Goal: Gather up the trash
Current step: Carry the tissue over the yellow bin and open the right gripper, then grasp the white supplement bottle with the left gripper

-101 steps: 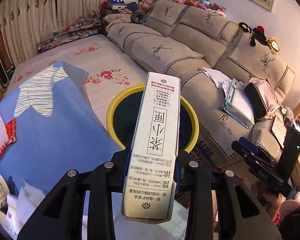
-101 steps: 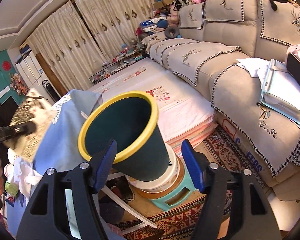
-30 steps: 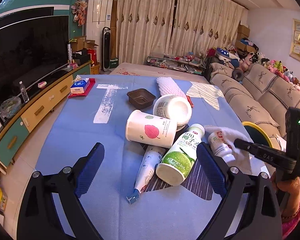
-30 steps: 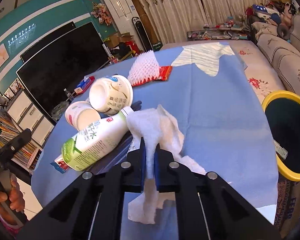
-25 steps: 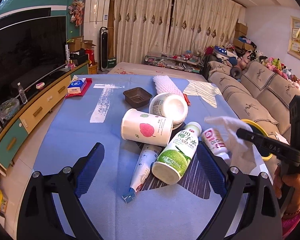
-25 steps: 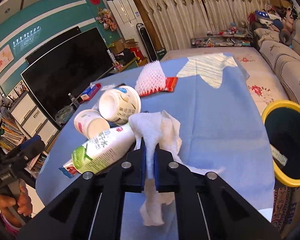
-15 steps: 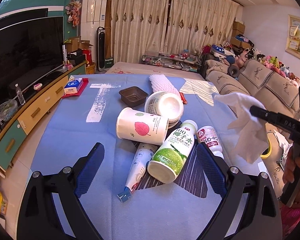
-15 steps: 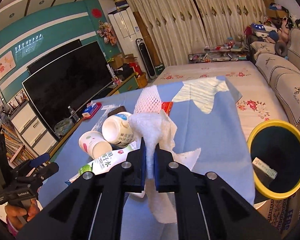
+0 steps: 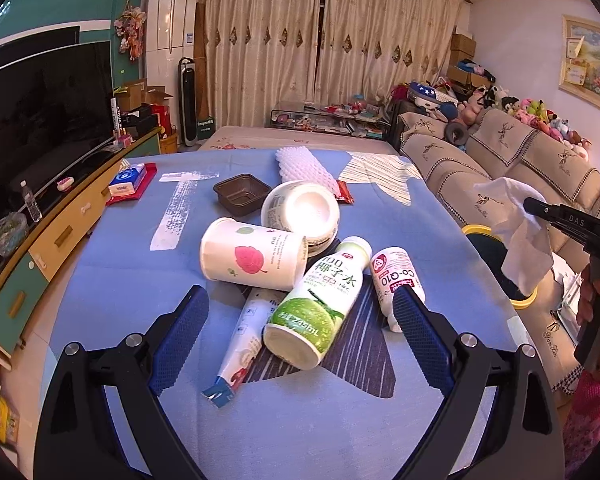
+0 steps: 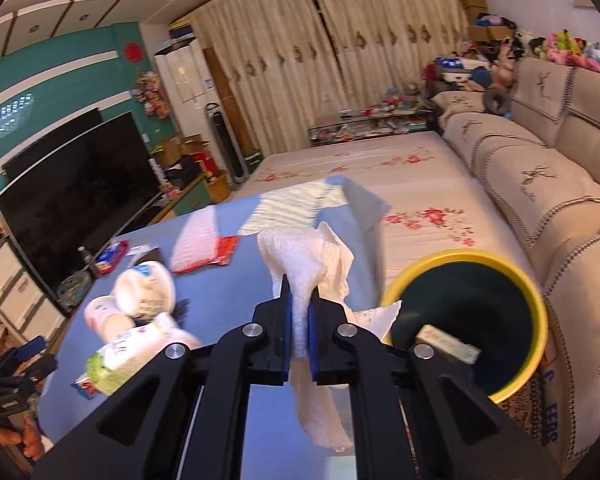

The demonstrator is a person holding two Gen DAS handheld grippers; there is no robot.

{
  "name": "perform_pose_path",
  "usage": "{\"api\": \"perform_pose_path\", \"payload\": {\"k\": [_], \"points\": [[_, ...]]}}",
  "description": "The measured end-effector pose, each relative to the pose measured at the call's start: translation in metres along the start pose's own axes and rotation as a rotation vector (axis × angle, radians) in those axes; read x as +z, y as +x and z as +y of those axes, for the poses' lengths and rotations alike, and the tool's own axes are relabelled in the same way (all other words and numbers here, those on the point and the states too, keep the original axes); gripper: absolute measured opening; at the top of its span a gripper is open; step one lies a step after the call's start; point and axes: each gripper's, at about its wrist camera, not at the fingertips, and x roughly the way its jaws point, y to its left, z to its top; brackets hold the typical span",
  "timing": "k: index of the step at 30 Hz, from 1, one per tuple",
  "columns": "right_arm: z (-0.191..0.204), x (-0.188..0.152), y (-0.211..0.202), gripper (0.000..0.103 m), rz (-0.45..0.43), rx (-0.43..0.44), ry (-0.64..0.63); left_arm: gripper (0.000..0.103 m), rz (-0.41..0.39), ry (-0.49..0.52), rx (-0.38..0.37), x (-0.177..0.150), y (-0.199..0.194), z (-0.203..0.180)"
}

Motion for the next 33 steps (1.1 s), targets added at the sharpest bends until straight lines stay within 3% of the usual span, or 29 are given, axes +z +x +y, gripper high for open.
{"api": "perform_pose_path", "payload": {"k": [8,21,22,26,29,33], "points": [[-0.065,0.002,0.03,0.007,0.028,-0.158,0.045,0.092,0.028,0.061,-0.019,0.006,0.014,-0.031],[-0.13,-0.008,0.1,0.008,0.129,-0.275,0.091,0.092,0.084,0.14,-0.037,0.007,0.04,-0.074],[-0.132,-0.009,0.103,0.011,0.135,-0.284,0.091,0.092,0.09,0.144,-0.038,0.006,0.043,-0.077],[-0.139,-0.016,0.105,0.041,0.131,-0.33,0.095,0.092,0.109,0.157,-0.039,0.006,0.051,-0.084],[-0.142,-0.022,0.096,0.052,0.116,-0.331,0.109,0.092,0.123,0.163,-0.041,0.005,0.057,-0.088],[-0.137,-0.033,0.078,0.056,0.085,-0.312,0.121,0.092,0.139,0.177,-0.043,0.003,0.065,-0.095]]}}
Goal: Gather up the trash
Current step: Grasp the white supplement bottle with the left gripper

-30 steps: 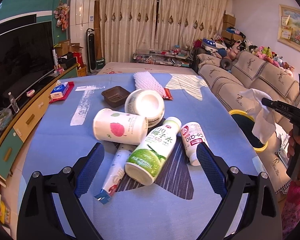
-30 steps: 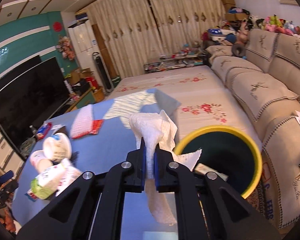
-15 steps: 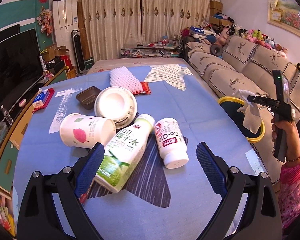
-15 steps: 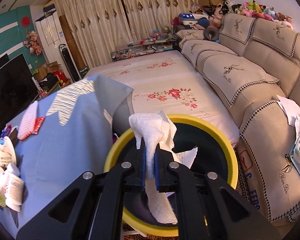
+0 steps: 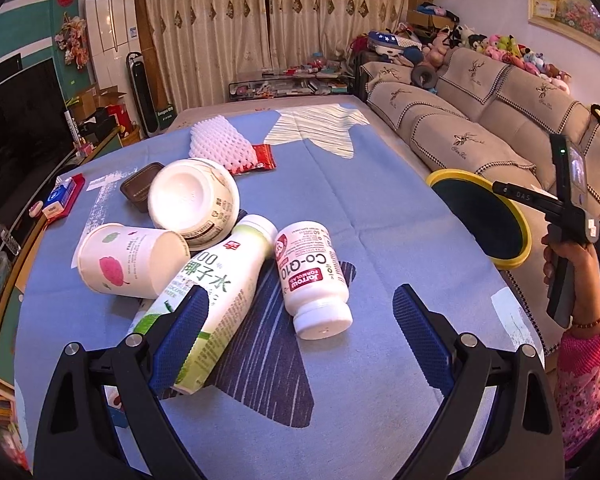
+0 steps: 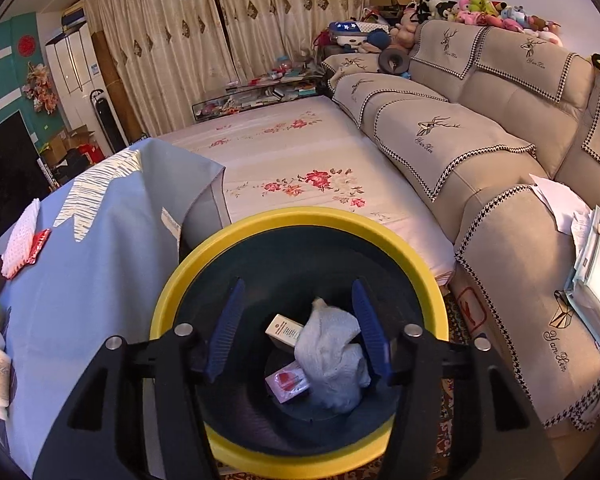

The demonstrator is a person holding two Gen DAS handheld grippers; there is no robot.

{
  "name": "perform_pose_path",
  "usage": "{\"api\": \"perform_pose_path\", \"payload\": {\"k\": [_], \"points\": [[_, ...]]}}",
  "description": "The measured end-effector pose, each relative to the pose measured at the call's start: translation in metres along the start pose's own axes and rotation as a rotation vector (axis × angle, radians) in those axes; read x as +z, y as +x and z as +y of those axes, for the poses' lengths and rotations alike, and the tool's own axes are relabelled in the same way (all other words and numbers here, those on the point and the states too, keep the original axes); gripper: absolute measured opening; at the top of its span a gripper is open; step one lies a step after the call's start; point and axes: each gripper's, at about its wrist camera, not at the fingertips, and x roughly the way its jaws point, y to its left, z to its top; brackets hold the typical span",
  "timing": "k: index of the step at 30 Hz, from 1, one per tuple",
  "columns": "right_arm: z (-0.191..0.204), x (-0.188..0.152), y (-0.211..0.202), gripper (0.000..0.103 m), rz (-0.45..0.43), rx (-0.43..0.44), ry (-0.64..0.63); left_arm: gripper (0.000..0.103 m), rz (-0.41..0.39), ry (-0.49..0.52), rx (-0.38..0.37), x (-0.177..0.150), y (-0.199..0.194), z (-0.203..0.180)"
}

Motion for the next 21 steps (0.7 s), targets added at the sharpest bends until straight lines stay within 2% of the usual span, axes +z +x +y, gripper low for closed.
{"api": "perform_pose_path", "payload": {"k": [9,14,21], "points": [[-0.002,-0.025,-0.037,0.062,-0.032,0.078,0.047,0.092,0.022,0.028,0.008,0.003,0.016,-0.012],[0.003,-0.029,-0.053,0.065,-0.055,0.089,0.038,0.092,0.042,0.031,0.02,0.004,0.028,-0.014],[0.004,-0.036,-0.057,0.066,-0.044,0.129,0.057,0.082,0.083,0.03,0.019,0.006,0.049,-0.017]]}}
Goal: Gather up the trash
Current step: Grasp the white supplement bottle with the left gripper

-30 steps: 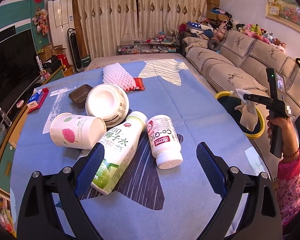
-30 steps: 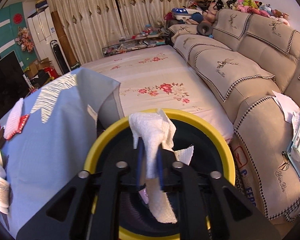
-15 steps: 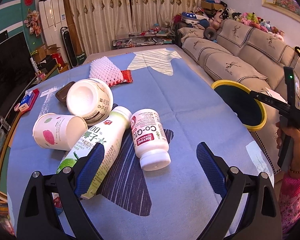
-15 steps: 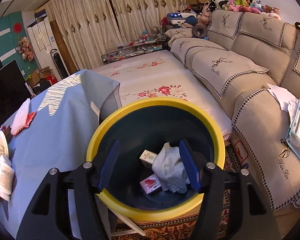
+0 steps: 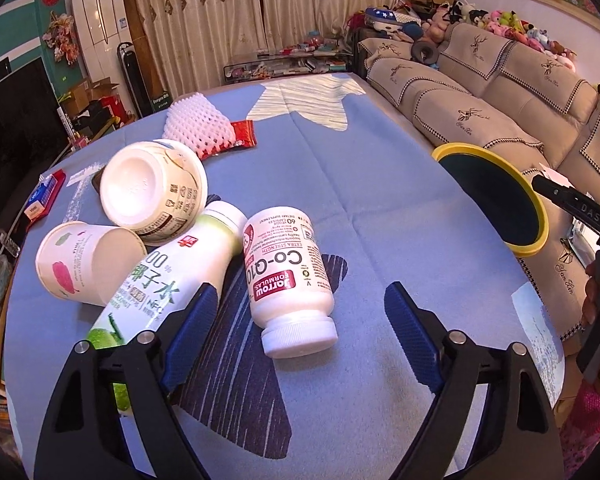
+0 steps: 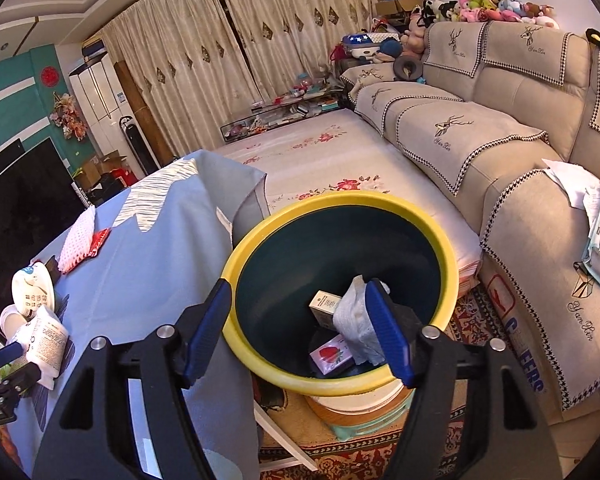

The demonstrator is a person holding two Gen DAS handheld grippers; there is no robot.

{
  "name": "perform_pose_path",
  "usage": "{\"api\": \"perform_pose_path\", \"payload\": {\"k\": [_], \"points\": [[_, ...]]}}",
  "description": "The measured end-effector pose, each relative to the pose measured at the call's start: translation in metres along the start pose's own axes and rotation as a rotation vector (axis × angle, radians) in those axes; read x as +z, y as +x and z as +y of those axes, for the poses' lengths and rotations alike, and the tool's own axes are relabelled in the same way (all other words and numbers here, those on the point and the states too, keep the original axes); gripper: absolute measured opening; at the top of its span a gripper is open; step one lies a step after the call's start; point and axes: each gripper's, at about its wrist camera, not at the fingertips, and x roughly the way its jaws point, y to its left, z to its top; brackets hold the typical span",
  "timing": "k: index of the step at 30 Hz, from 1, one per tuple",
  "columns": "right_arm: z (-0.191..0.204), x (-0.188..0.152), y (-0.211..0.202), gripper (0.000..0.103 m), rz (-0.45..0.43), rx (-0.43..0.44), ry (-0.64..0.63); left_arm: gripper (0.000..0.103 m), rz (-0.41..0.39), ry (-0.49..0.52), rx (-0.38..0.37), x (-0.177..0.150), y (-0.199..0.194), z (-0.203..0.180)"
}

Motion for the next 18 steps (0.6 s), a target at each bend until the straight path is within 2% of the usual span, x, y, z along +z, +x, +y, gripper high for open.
{"api": "perform_pose_path", "payload": {"k": [6,16,18], "points": [[0.0,-0.003,0.0,0.066,0.012,0.022,0.017,0.072,0.039,-0.016,0.011,0.004,0.019,0.003],[-0.002,-0.007,0.003,0.066,0.029,0.036,0.037,0.064,0.057,-0.001,0.037,0.013,0.038,0.003],[-0.002,-0.008,0.004,0.066,0.034,0.04,0.039,0.058,0.063,0.001,0.035,0.016,0.041,0.002]]}}
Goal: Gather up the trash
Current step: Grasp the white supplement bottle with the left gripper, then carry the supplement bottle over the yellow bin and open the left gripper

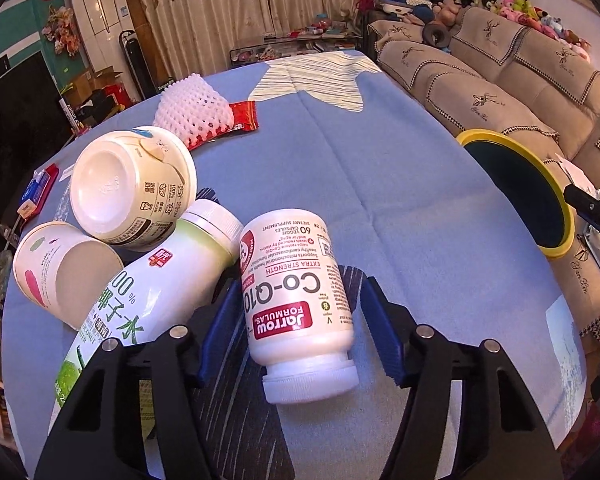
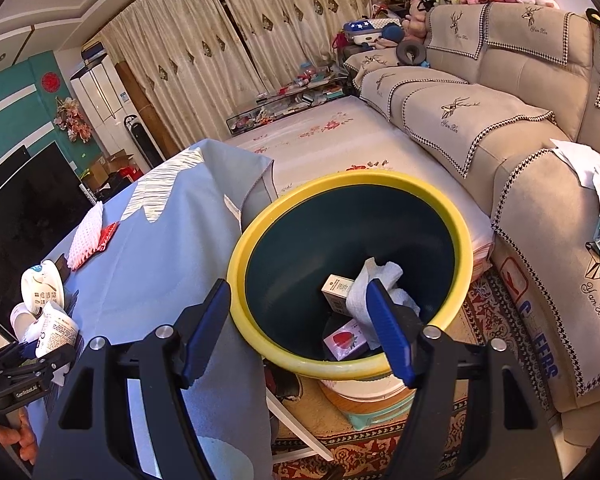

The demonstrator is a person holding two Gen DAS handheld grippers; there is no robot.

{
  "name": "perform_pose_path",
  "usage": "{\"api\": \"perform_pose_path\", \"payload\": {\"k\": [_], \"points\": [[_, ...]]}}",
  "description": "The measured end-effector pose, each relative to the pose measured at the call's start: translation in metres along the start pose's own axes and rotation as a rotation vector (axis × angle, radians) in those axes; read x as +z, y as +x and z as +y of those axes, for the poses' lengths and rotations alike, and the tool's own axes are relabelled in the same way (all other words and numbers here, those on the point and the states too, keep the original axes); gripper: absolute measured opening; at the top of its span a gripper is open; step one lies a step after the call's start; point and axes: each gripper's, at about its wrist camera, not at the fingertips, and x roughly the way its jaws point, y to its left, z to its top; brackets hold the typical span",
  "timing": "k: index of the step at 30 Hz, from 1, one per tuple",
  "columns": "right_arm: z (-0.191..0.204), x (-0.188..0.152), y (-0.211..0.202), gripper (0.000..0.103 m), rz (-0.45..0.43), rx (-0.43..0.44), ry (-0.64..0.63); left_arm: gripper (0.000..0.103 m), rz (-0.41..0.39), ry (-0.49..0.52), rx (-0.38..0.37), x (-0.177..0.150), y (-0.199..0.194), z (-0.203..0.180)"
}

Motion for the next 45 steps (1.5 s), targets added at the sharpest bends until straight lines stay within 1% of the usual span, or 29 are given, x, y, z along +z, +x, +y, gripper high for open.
{"api": "perform_pose_path", "payload": {"k": [1,3,5,9,14,20,25,30,35,39,43,45], "points": [[0.0,0.0,0.001,0.067,0.003,0.002,0.002,0.057,0.005,-0.001,-0.004,0.001,0.002,0.0],[0.0,-0.002,0.002,0.067,0.008,0.006,0.004,0.049,0.012,0.002,-0.015,0.002,0.004,-0.001],[0.0,-0.004,0.003,0.067,0.011,0.008,0.006,0.047,0.015,0.011,-0.031,0.001,0.005,-0.004],[-0.003,-0.006,0.004,0.067,0.019,0.01,0.012,0.047,-0.001,0.044,-0.044,-0.002,0.003,-0.012],[-0.011,-0.009,-0.001,0.066,0.012,-0.002,0.028,0.047,-0.014,0.048,-0.08,-0.002,-0.004,-0.018],[-0.028,-0.01,-0.01,0.067,-0.007,-0.046,0.053,0.047,-0.063,0.073,-0.109,0.009,-0.026,-0.029],[-0.044,-0.013,-0.016,0.067,-0.015,-0.092,0.075,0.047,-0.113,0.105,-0.143,0.028,-0.042,-0.047],[-0.064,-0.018,-0.024,0.067,-0.024,-0.144,0.106,0.047,-0.152,0.156,-0.198,0.057,-0.049,-0.077],[-0.083,-0.022,-0.031,0.067,-0.023,-0.188,0.133,0.047,-0.176,0.227,-0.276,0.091,-0.048,-0.122],[-0.094,-0.025,-0.033,0.067,-0.016,-0.208,0.148,0.047,-0.152,0.288,-0.339,0.113,-0.034,-0.163],[-0.099,-0.026,-0.032,0.067,-0.007,-0.223,0.155,0.047,-0.12,0.333,-0.361,0.126,-0.014,-0.202],[-0.1,-0.027,-0.033,0.067,-0.004,-0.228,0.158,0.047,-0.104,0.34,-0.357,0.13,0.001,-0.216]]}}
